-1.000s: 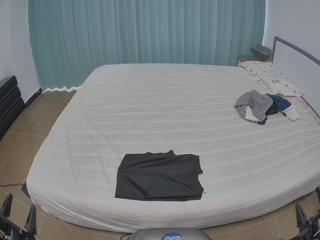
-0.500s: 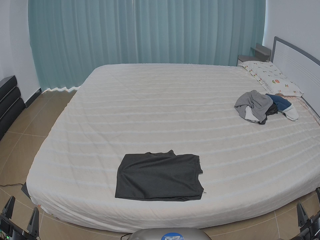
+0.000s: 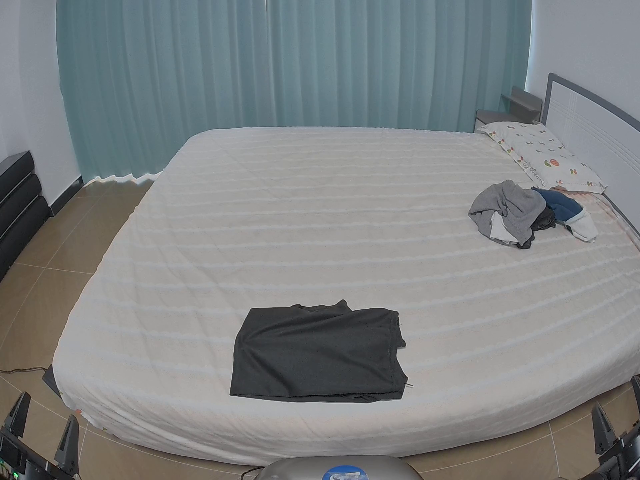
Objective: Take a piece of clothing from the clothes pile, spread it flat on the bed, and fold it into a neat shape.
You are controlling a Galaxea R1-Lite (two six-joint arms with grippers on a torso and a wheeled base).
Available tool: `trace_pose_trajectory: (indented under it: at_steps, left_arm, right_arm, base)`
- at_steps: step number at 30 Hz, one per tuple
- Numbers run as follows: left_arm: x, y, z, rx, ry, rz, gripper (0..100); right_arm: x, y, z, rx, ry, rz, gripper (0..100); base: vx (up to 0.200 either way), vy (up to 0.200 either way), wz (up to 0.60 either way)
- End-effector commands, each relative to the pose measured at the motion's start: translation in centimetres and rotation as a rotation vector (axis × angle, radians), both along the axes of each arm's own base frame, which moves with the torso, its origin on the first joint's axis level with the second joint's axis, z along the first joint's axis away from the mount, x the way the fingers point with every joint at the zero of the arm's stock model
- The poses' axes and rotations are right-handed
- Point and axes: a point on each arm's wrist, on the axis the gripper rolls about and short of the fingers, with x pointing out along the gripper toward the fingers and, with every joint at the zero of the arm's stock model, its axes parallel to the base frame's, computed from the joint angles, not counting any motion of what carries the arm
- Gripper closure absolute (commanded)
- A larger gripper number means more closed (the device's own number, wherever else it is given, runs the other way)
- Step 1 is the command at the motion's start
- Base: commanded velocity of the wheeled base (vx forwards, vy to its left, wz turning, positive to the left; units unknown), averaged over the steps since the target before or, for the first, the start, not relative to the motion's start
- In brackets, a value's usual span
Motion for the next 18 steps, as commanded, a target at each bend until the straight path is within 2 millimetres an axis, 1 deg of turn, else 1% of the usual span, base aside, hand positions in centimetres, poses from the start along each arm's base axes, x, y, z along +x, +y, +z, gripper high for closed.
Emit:
trace_pose_trajectory:
  at_steps: [1,18]
  left_arm:
    - [0.00,0.01,-0.48,-0.003,0.000,0.004,0]
    - [0.00,0.00,-0.48,-0.003,0.000,0.002,0]
  right_arm:
    - [0.02,0.01,-0.51,0.000,0.003,0.002,0]
    - [0.02,0.00,-0.51,0.004,0.003,0.002,0]
  base:
    - [0.000,0.000,0.00]
    - [0.000,0.000,0.00]
